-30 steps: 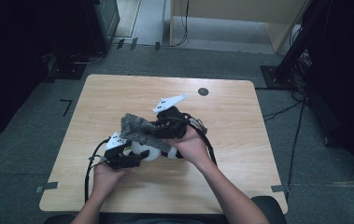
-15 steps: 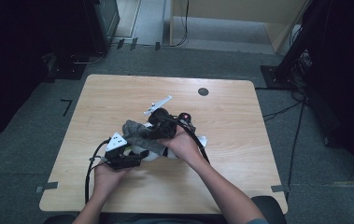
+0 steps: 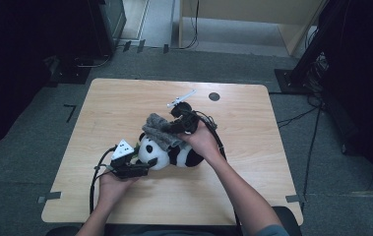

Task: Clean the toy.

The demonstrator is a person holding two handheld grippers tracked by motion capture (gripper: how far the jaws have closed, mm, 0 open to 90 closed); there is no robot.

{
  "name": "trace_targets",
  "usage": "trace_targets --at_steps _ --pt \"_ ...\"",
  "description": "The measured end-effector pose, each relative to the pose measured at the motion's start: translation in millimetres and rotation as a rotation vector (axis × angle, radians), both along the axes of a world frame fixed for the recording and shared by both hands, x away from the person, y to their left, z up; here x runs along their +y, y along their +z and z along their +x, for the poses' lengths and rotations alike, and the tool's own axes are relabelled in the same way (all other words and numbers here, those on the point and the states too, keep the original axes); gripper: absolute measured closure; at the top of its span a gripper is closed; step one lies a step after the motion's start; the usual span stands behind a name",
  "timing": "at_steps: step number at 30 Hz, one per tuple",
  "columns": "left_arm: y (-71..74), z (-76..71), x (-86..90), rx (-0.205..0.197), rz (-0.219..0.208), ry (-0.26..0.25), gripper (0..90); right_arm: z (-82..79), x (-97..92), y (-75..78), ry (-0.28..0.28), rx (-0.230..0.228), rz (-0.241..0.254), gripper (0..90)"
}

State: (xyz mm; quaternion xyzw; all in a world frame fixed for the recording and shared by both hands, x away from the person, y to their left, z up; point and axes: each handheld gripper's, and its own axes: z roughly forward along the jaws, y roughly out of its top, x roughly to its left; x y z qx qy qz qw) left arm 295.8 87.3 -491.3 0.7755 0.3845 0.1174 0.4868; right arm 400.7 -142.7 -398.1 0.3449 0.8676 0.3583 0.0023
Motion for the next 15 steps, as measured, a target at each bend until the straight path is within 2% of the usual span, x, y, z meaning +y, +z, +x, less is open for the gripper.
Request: trace_targets --at_steps 11,15 --pt "-0.2 0.3 0.5 0.002 -0.007 -0.001 22.1 11.6 -28.8 -0.6 -0.067 -0.003 0.018 77.1" --pt "-0.5 0.2 0.8 0.001 -0.007 -0.002 22.1 11.6 -37.4 6.0 -0.089 -0.026 0.012 77.3"
